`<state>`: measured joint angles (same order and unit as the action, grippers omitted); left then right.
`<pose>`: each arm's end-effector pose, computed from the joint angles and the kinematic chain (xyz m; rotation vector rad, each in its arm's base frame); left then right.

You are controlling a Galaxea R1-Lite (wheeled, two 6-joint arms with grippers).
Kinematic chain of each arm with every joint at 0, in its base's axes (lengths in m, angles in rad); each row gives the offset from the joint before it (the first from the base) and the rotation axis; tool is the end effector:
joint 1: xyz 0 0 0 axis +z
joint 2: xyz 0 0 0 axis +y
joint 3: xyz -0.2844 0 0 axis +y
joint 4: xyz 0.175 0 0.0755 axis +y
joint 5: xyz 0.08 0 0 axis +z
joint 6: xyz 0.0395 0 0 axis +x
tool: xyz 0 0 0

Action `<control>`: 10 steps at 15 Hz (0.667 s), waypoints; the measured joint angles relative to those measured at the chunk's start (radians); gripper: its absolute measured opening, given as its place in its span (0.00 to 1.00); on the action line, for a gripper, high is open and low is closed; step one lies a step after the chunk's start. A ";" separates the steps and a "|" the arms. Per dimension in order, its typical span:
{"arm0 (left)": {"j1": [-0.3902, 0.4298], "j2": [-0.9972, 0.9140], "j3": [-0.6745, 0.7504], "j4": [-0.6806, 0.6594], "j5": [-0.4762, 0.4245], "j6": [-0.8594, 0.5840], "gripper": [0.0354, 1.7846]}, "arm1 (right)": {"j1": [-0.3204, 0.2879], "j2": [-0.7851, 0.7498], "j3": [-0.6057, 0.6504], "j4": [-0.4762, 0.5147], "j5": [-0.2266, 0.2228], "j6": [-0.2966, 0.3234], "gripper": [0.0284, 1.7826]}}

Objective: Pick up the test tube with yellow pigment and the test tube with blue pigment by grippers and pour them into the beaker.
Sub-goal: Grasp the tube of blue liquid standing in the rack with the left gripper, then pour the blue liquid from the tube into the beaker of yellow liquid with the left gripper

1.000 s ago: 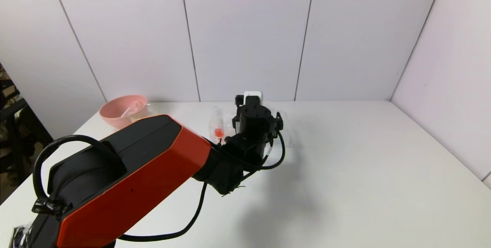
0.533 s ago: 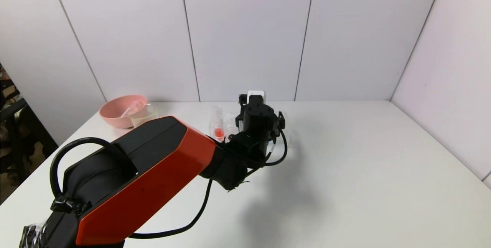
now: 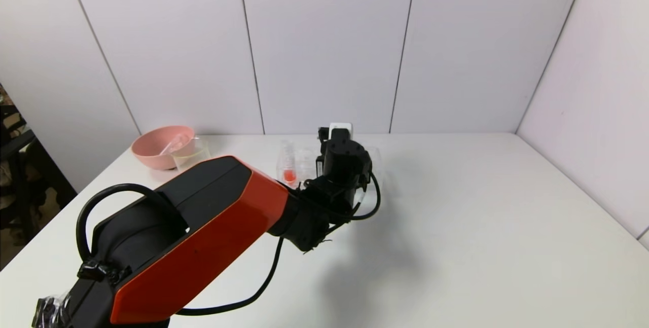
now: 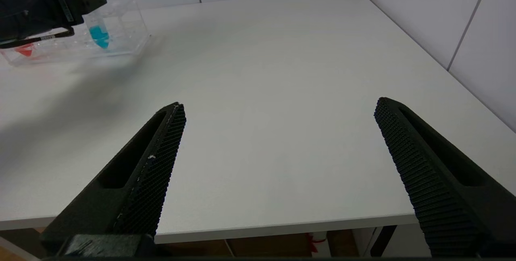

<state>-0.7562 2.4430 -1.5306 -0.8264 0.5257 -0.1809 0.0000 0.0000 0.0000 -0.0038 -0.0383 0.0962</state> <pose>0.3761 -0.3275 0.0809 -0.1285 0.0897 -0.2233 0.0101 -0.0015 0.0760 0.0963 -0.0056 -0.0381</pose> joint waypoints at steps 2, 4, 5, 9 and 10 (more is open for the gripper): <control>-0.002 0.002 -0.001 0.001 -0.002 0.001 0.53 | 0.000 0.000 0.000 0.000 0.000 0.000 0.96; -0.005 0.002 -0.001 0.001 -0.005 0.010 0.32 | 0.000 0.000 0.000 0.000 0.000 0.000 0.96; -0.005 0.002 -0.001 0.000 -0.005 0.011 0.26 | 0.000 0.000 0.000 0.000 0.000 0.000 0.96; -0.003 0.001 -0.001 0.001 -0.002 0.011 0.23 | 0.000 0.000 0.000 0.000 0.000 0.000 0.96; -0.003 0.000 -0.001 0.001 -0.002 0.011 0.23 | 0.000 0.000 0.000 0.000 0.000 0.000 0.96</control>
<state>-0.7596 2.4430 -1.5313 -0.8249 0.5238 -0.1694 0.0000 0.0000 0.0000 -0.0036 -0.0383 0.0962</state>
